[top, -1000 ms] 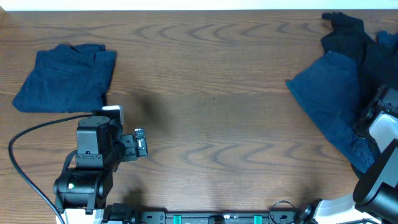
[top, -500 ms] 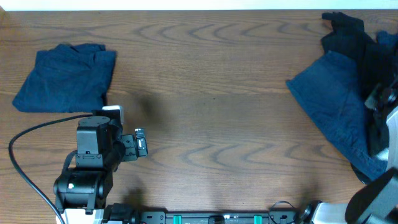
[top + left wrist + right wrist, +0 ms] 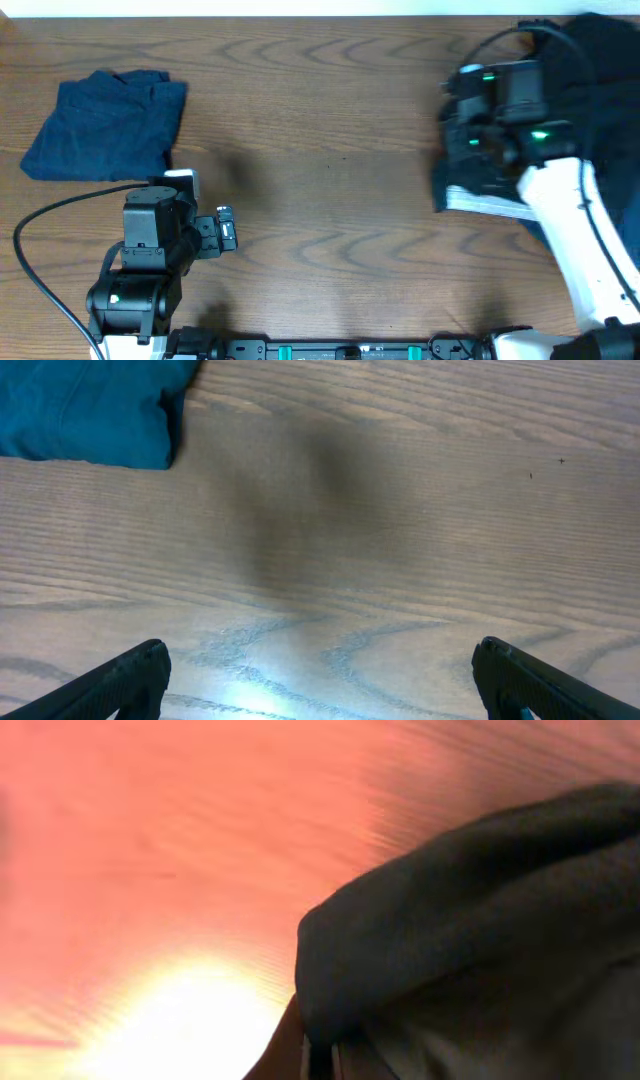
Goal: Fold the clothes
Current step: 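Reach the right gripper into the clothes pile and grasp the black shorts, then drag the black shorts leftward onto the table center with the right gripper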
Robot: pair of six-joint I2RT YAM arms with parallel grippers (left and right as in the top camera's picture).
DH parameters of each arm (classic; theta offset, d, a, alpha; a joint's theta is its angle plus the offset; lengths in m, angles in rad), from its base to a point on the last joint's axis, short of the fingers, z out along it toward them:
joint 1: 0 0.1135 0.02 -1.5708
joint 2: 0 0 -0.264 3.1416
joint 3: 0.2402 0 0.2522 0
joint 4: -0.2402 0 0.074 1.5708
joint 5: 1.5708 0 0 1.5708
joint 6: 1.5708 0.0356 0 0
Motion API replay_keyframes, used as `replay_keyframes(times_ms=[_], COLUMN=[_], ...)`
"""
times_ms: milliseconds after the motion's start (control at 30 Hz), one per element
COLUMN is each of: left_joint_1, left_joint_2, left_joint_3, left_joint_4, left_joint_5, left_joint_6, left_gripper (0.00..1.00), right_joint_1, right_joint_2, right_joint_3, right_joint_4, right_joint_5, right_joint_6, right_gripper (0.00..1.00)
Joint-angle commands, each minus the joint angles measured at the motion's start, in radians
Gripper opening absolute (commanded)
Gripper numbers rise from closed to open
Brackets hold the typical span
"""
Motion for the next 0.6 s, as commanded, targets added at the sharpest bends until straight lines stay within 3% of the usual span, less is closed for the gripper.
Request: replay_keyframes(times_ms=[0,233,367,433,500,567], left_joint_1=[-0.003,-0.003,-0.003,-0.003,-0.003,-0.003], left_joint_2=[-0.002,-0.002,-0.002,-0.002,-0.002,-0.002], left_joint_3=[0.023,0.023,0.023,0.023,0.023,0.023], left_joint_4=[0.001,0.002,0.005,0.005,0.006,0.009], left_joint_5=[0.003,0.002,0.003,0.003,0.003,0.003], left_joint_6=[-0.010,-0.010,-0.010,-0.010,-0.010,-0.010], left_gripper=[0.98,0.98,0.98,0.98,0.98,0.98], right_joint_1=[0.106,0.244,0.270,0.259,0.229,0.189], right_joint_2=[0.066,0.178,0.171,0.143,0.101,0.060], right_joint_3=[0.005,0.005,0.007,0.011,0.013,0.013], right_joint_4=[0.055,0.270,0.358,0.370,0.357,0.318], right_joint_5=[-0.050,-0.050,0.005,0.132,0.295,0.393], right_joint_6=[0.027,0.084,0.093,0.175,0.284,0.342], right_gripper=[0.02,0.05,0.42,0.56,0.78,0.84])
